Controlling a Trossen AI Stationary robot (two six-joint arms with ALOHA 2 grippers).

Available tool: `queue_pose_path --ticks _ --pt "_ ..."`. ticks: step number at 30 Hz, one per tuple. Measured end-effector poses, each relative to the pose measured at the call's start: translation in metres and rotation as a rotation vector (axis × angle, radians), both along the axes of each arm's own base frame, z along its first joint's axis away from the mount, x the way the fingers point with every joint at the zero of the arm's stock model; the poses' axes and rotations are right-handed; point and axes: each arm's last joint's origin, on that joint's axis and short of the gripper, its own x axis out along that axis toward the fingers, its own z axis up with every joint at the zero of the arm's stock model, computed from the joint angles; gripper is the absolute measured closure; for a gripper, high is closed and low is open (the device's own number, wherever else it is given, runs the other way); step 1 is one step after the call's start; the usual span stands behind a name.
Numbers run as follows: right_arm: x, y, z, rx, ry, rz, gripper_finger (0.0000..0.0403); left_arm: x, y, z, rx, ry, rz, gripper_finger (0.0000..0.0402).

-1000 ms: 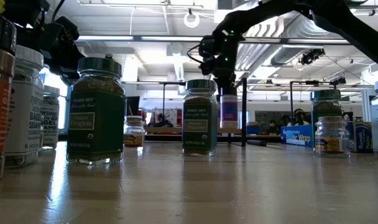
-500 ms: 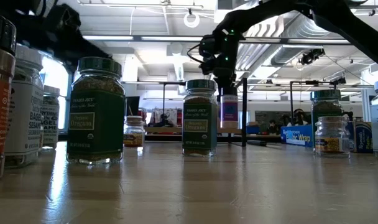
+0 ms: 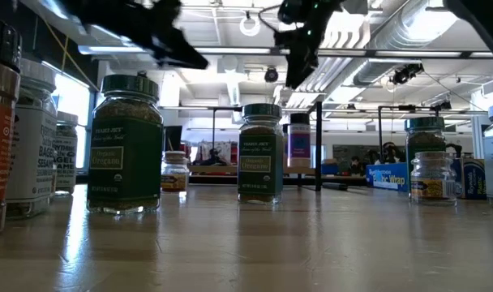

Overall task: Shelf spices
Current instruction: Put the black seasoning bottle on the shelf aligned with the other black seasoning bottles

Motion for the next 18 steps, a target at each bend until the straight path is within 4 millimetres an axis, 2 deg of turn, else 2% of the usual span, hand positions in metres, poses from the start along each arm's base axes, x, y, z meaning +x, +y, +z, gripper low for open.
queue_pose_path --ticks 5,8,13,18 --pt "-0.007 0.038 0.023 0.007 -0.017 0.055 0.0128 0.052 0.056 0.001 -0.009 0.043 -0.005 0.0389" --pt "-0.011 0.063 0.034 0.050 -0.034 0.105 0.0128 0.075 0.092 -0.012 -0.037 0.062 -0.011 0.0399" --pt "-0.021 0.108 0.054 0.087 -0.076 0.144 0.0128 0.101 0.145 -0.037 -0.083 0.059 -0.017 0.0400" --pt "-0.036 0.157 0.077 0.014 -0.130 0.159 0.0128 0.121 0.179 -0.058 -0.126 0.055 -0.031 0.0401"
